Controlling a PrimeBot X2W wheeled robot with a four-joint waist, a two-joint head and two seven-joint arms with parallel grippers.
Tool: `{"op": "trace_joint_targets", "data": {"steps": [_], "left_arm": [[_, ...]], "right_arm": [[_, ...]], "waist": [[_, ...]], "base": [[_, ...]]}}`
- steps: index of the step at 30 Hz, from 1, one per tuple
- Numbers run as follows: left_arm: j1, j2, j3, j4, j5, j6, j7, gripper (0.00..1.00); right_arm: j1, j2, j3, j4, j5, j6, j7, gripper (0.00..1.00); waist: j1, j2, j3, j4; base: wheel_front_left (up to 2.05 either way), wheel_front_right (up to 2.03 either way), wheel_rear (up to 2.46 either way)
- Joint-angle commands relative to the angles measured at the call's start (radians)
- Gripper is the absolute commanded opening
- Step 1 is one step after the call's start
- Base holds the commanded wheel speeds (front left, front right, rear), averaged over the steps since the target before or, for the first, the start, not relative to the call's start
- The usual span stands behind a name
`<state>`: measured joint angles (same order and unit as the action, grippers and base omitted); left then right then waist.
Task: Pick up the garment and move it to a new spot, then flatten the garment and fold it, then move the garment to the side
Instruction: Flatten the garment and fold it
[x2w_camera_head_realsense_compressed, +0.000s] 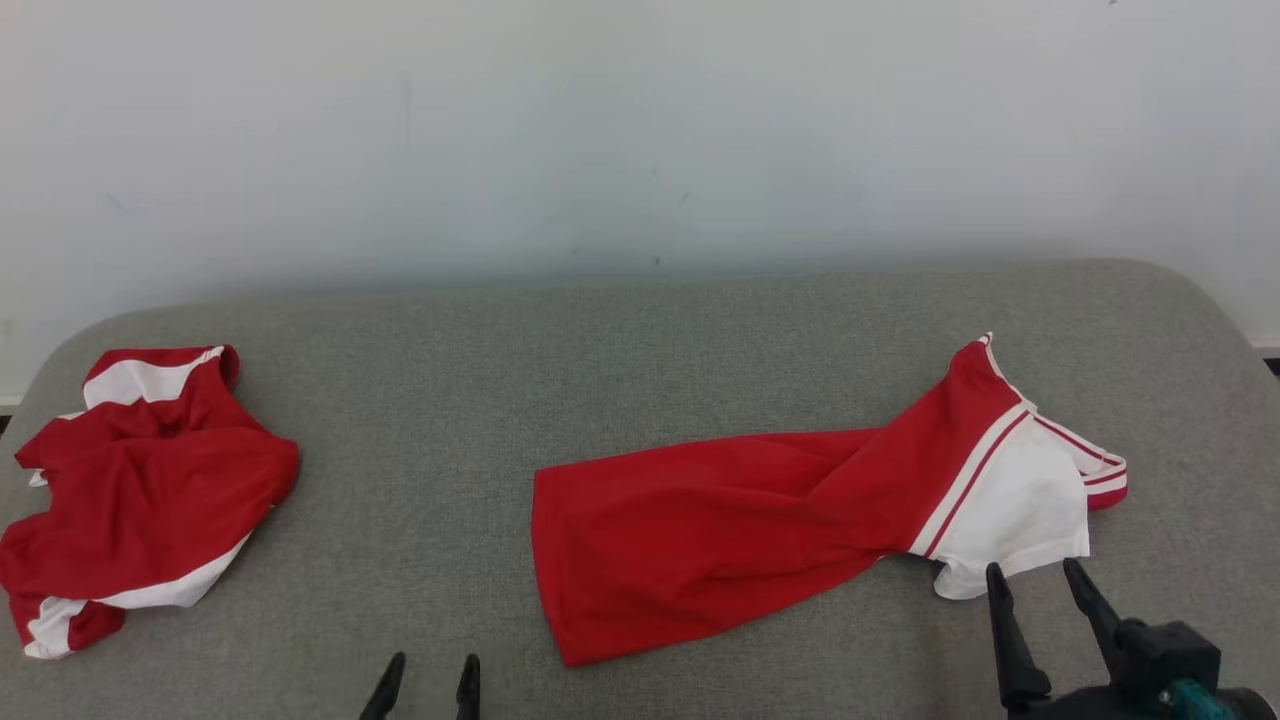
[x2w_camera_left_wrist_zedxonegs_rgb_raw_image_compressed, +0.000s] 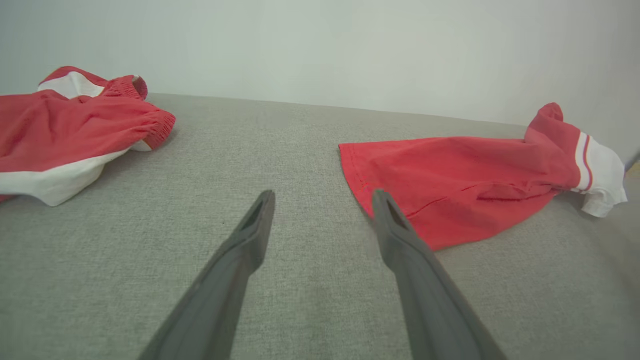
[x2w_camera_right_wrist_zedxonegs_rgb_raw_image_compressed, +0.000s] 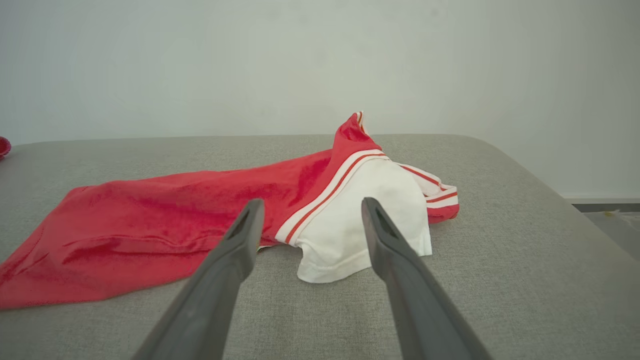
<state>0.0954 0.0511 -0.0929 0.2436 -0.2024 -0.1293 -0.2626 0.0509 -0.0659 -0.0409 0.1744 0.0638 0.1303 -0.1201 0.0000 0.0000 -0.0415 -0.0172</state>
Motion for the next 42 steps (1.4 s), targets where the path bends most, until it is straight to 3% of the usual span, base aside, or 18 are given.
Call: {"op": "trace_joint_targets", "data": {"steps": [1, 12, 19, 26, 27, 28, 29, 30, 31, 42], "left_arm": [[-0.050, -0.001, -0.034, 0.051, -0.007, -0.001, -0.001, 1.00], [-0.309, 0.000, -0.149, 0.308, -0.105, 0.014, 0.169, 1.00], [-0.381, 0.000, -0.212, 0.366, -0.197, 0.039, 0.240, 1.00], [-0.402, -0.001, -0.283, 0.393, -0.219, 0.076, 0.303, 1.00], [-0.403, -0.002, -0.288, 0.395, -0.218, 0.082, 0.309, 0.85], [-0.403, -0.002, -0.293, 0.398, -0.217, 0.086, 0.316, 0.50], [-0.402, -0.003, -0.299, 0.399, -0.216, 0.088, 0.319, 0.29], [-0.400, -0.004, -0.304, 0.398, -0.215, 0.090, 0.323, 0.22], [-0.398, -0.005, -0.310, 0.400, -0.213, 0.090, 0.331, 0.00], [-0.383, 0.014, -0.329, 0.355, -0.210, 0.086, 0.335, 0.00]], "right_arm": [[-0.030, -0.015, -0.012, 0.008, 0.011, 0.001, 0.027, 1.00], [-0.222, -0.084, -0.072, 0.147, -0.007, 0.001, 0.251, 1.00], [-0.310, -0.095, -0.087, 0.212, -0.014, 0.001, 0.262, 1.00], [-0.352, -0.093, -0.092, 0.283, -0.038, 0.001, 0.268, 1.00], [-0.358, -0.095, -0.095, 0.294, -0.045, 0.001, 0.271, 1.00], [-0.364, -0.097, -0.098, 0.307, -0.052, 0.001, 0.278, 1.00], [-0.370, -0.098, -0.102, 0.321, -0.057, 0.001, 0.285, 1.00], [-0.378, -0.101, -0.107, 0.333, -0.064, 0.001, 0.292, 1.00], [-0.384, -0.105, -0.114, 0.347, -0.071, 0.001, 0.300, 1.00], [-0.476, -0.131, -0.161, 0.471, -0.099, 0.001, 0.303, 1.00]], "waist": [[0.0000, 0.0000, 0.017, -0.006], [0.0000, 0.0000, 0.126, -0.048], [0.0000, 0.0000, 0.176, -0.051], [0.0000, 0.0000, 0.192, -0.046], [0.0000, 0.0000, 0.193, -0.045], [0.0000, 0.0000, 0.194, -0.045], [0.0000, 0.0000, 0.195, -0.045], [0.0000, 0.0000, 0.196, -0.044], [0.0000, 0.0000, 0.197, -0.044], [0.0000, 0.0000, 0.227, -0.032]], "base": [[0.00, 0.00, 0.00], [0.00, 0.00, 0.00], [0.00, 0.00, 0.00], [0.00, 0.00, 0.00], [0.00, 0.00, 0.00], [0.00, 0.00, 0.00], [0.00, 0.00, 0.00], [0.00, 0.00, 0.00], [0.00, 0.00, 0.00], [0.00, 0.00, 0.00]]}}
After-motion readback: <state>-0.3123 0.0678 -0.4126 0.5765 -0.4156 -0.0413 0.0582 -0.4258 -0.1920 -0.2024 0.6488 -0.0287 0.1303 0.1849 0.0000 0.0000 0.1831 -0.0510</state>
